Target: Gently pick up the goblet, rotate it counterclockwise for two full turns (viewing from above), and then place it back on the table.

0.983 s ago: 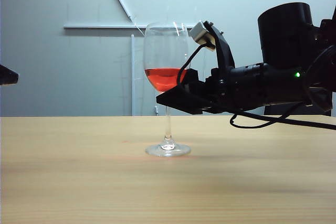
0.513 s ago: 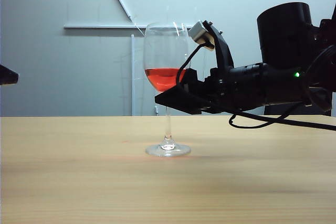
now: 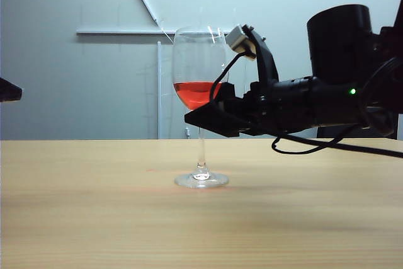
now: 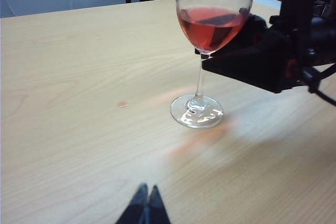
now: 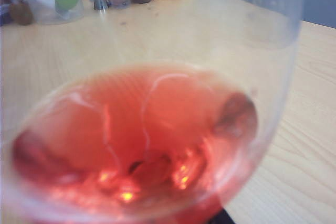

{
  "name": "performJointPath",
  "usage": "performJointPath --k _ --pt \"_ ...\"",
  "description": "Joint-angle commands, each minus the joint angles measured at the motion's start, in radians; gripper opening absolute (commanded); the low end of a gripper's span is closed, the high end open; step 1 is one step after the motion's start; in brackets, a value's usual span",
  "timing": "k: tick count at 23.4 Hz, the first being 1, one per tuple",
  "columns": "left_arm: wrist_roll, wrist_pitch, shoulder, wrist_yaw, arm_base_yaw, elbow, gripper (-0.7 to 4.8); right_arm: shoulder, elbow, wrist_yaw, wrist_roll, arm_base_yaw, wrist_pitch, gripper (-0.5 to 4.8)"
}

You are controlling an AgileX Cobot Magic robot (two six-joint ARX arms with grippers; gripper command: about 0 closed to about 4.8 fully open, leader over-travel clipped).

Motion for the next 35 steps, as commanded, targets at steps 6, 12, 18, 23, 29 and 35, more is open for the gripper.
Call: performJointPath --k 6,12,18,23,29,35 --pt "0.001 0.013 0.001 0.0 -0.001 0.004 -0.05 0.006 0.011 -0.013 0.008 0.002 0.031 2.63" --pt "0.001 0.013 0.001 0.0 -0.001 0.004 -0.05 0.011 0.018 -0.013 0.008 0.003 0.034 2.63" --pt "0.001 0.013 0.001 0.0 -0.001 0.004 -0.05 0.04 0.047 -0.014 0.027 0.014 0.045 2.63" --pt "0.001 0.013 0.001 0.0 -0.001 0.004 -0.05 0.043 0.047 -0.013 0.027 0.014 0.05 2.62" --pt "0.001 0.013 0.001 0.0 -0.001 0.004 -0.05 0.043 0.047 -0.012 0.027 0.014 0.053 1.77" --pt "0.001 0.013 0.001 0.0 -0.001 0.004 -0.05 0.043 0.047 -0.01 0.027 0.014 0.055 1.05"
